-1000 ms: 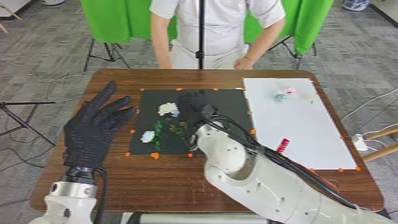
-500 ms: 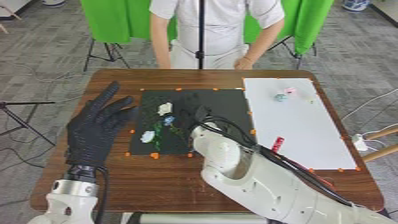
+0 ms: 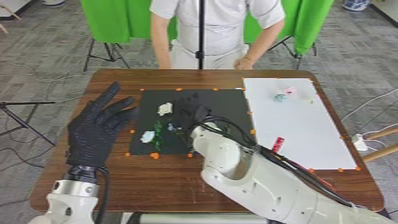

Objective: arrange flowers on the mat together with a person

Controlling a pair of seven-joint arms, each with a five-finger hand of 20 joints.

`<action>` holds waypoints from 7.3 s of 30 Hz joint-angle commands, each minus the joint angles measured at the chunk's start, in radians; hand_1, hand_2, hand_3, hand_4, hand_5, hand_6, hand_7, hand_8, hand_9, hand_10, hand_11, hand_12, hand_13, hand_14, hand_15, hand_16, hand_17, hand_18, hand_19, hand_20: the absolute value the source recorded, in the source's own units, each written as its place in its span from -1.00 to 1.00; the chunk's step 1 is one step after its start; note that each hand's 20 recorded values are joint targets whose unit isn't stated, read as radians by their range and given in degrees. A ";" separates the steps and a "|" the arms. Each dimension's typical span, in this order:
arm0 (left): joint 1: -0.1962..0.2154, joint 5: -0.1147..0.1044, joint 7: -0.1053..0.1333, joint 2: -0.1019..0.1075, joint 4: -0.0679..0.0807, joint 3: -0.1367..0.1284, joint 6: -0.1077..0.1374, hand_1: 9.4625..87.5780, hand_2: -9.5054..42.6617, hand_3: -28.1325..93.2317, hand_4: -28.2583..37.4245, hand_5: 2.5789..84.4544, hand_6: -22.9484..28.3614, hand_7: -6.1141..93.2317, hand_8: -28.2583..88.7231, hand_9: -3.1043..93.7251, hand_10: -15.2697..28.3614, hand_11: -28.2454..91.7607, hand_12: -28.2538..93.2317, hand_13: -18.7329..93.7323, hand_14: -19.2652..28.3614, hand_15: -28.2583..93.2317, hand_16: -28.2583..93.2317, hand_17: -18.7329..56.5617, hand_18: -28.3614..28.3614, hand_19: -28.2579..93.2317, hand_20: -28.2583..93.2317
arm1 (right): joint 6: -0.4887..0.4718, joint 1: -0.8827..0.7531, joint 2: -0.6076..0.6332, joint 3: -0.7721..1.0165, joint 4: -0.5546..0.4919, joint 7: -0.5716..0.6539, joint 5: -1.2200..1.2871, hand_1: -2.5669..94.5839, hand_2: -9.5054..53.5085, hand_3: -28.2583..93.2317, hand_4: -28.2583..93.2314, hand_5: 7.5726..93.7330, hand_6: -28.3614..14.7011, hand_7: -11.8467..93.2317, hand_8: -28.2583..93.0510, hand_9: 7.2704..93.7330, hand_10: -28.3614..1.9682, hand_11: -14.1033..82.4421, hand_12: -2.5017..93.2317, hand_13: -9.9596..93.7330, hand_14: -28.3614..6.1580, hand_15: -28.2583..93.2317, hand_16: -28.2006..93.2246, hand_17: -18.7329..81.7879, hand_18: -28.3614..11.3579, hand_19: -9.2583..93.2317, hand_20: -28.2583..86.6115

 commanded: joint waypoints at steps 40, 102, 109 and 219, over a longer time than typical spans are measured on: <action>0.167 0.032 -0.062 -0.144 0.034 -0.174 -0.029 -0.78 -0.28 0.67 -1.00 -0.29 0.19 -0.76 -0.65 -0.22 0.64 -0.22 -0.37 -0.15 0.99 0.23 -0.68 -0.61 0.96 0.48 -0.32 | 0.100 -0.925 -0.025 0.966 -0.509 -0.344 1.603 -0.65 -0.41 0.76 -1.00 -0.33 0.28 -0.59 -0.72 -0.12 -0.32 -0.52 -0.69 -0.01 -0.57 -0.08 -0.28 -0.55 -0.52 0.09 -0.26; 0.187 0.023 -0.011 -0.141 0.024 -0.169 0.002 -0.75 -0.31 0.69 -1.00 -0.27 0.21 -0.76 -0.64 -0.19 0.65 -0.20 -0.36 -0.12 1.00 0.25 -0.69 -0.58 0.98 0.53 -0.33 | 0.117 -0.925 -0.016 0.950 -0.505 -0.386 1.593 -0.68 -0.36 0.77 -1.00 -0.30 0.31 -0.57 -0.73 -0.06 -0.34 -0.48 -0.70 0.01 -0.58 -0.03 -0.29 -0.54 -0.52 0.09 -0.23; 0.188 0.023 -0.010 -0.140 0.021 -0.172 0.008 -0.74 -0.31 0.70 -1.00 -0.27 0.21 -0.76 -0.64 -0.19 0.65 -0.19 -0.36 -0.13 1.00 0.26 -0.69 -0.58 0.97 0.53 -0.33 | 0.145 -0.925 0.002 0.962 -0.517 -0.386 1.501 -0.66 -0.37 0.78 -1.00 -0.30 0.31 -0.56 -0.73 -0.06 -0.34 -0.48 -0.70 0.01 -0.58 -0.02 -0.29 -0.54 -0.52 0.09 -0.23; 0.148 -0.033 0.023 -0.078 0.008 -0.127 0.037 -0.72 -0.28 0.71 -1.00 -0.23 0.27 -0.75 -0.64 -0.18 0.69 -0.16 -0.37 -0.13 1.00 0.28 -0.70 -0.59 0.95 0.53 -0.31 | 0.053 -0.110 0.251 0.182 -0.084 0.052 0.022 0.14 -1.00 0.63 -1.00 0.80 0.58 -0.56 -0.58 0.99 0.50 -0.53 -0.37 0.71 0.41 -0.06 -0.02 -0.21 -0.28 0.51 -0.43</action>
